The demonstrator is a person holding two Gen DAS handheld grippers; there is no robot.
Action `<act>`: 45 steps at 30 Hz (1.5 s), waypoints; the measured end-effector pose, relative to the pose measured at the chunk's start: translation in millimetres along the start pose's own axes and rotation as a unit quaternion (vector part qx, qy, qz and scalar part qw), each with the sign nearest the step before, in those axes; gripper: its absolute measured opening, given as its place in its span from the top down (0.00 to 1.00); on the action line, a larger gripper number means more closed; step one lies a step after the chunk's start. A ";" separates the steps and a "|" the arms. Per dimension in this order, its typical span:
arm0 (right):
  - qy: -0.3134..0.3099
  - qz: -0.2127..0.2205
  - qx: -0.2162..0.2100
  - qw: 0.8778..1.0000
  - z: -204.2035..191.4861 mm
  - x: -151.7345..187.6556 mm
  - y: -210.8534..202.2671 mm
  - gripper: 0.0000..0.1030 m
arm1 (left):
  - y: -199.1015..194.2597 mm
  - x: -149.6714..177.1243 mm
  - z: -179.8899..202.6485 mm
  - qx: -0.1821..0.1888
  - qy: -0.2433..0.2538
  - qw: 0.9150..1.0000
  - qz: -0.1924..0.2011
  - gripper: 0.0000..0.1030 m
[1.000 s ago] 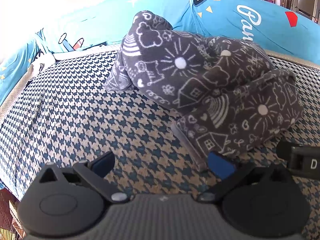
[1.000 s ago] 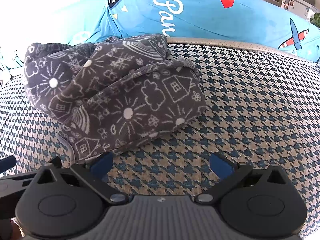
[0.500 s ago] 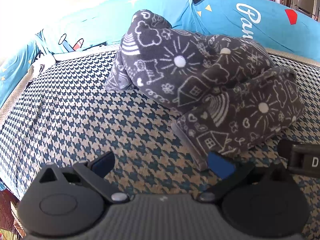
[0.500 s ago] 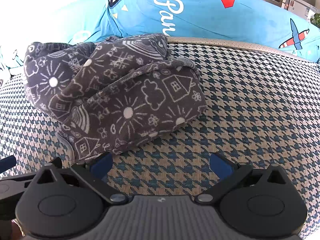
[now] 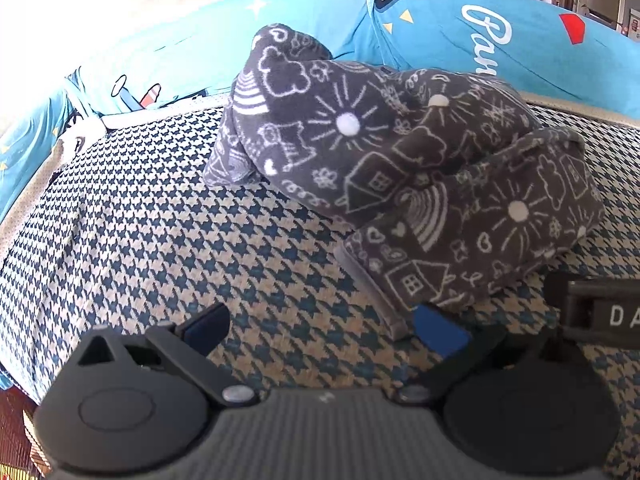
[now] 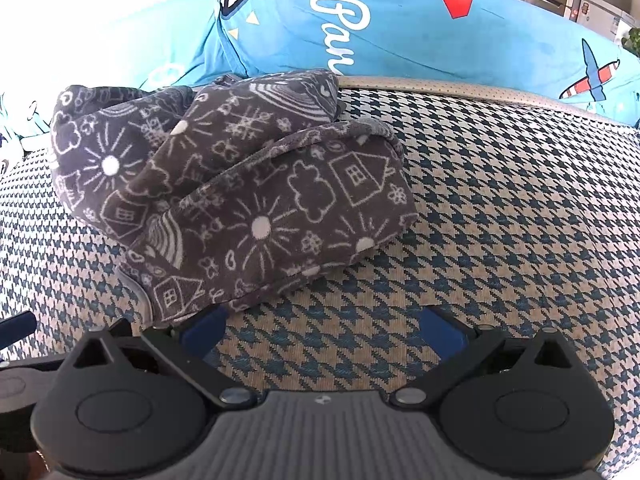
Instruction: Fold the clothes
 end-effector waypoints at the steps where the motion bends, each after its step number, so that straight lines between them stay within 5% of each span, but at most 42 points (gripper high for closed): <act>1: 0.000 0.000 -0.001 1.000 0.2 -0.3 0.0 0.00 | 0.2 0.2 -0.2 0.000 0.000 1.000 0.000 0.00; 15: 0.013 0.040 -0.021 0.999 4.1 -1.3 -5.7 0.00 | 1.4 -4.2 -6.2 -0.008 -0.018 1.000 0.002 0.00; 22: 0.003 0.097 -0.004 0.995 6.4 -3.7 -14.0 0.00 | 3.3 -7.5 -10.4 -0.009 -0.023 1.000 0.004 0.00; 30: 0.021 0.081 -0.043 0.996 21.7 -32.3 -9.7 0.00 | -5.7 -33.6 -13.1 -0.032 -0.012 0.998 0.050 0.00; 45: 0.072 0.102 -0.099 0.987 31.0 -70.7 9.4 0.07 | 14.3 -89.6 -23.9 -0.015 -0.055 0.997 0.054 0.00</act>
Point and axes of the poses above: each gripper's, at about its wrist camera, not at the fingertips, and y roughly the way its jaws point, z to its right, x to its underside, the point moved 5 cm from there along y, roughly the way its jaws point, and after that the axes turned 11 degrees about -z, right-handed, at the moved point
